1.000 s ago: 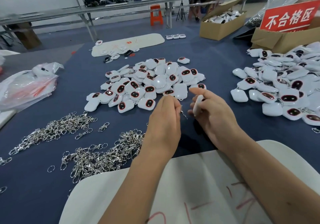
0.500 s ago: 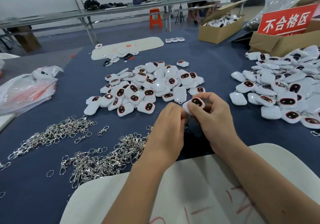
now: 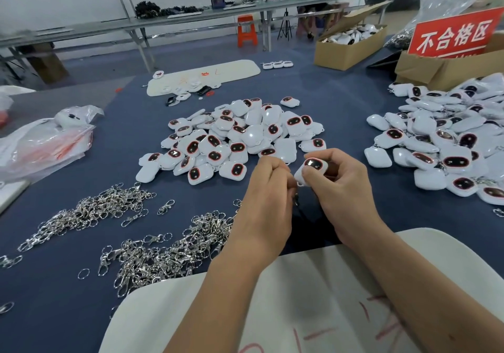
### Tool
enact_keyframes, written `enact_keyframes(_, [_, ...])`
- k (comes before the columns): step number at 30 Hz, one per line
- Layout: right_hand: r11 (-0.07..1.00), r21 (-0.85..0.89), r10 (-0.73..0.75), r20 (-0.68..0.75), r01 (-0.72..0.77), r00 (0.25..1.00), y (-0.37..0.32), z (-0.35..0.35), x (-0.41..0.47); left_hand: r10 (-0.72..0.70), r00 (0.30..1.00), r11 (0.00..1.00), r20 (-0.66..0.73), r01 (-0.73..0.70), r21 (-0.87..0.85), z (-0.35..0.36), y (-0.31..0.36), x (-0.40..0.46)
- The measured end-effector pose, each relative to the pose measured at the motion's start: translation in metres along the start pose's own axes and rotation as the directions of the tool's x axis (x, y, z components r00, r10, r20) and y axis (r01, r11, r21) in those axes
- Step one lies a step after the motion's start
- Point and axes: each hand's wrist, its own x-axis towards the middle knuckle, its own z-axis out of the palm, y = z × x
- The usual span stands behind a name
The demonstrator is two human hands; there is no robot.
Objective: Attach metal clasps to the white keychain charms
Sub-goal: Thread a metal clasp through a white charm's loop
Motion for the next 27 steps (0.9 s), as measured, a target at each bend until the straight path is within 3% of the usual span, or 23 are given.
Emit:
enact_keyframes(15, [0.997,-0.042,-0.066,-0.015,0.065,0.998,-0.0017,0.0013,-0.0032,-0.004,1.0,1.0,0.016,0.004,-0.03,0.002,0.0013,-0.0004])
enact_keyframes(22, [0.986,-0.087,-0.148,-0.036,0.145,0.988,0.0007,0.0036,-0.004,-0.108,0.994,0.991,0.004,0.108,-0.084,0.0054,0.0031,-0.0027])
enact_keyframes(27, [0.985,-0.078,-0.153,-0.025,0.151,0.988,0.0017,0.0046,-0.0045,-0.229,0.973,0.973,0.039,0.231,-0.033,0.0041,0.0041,-0.0052])
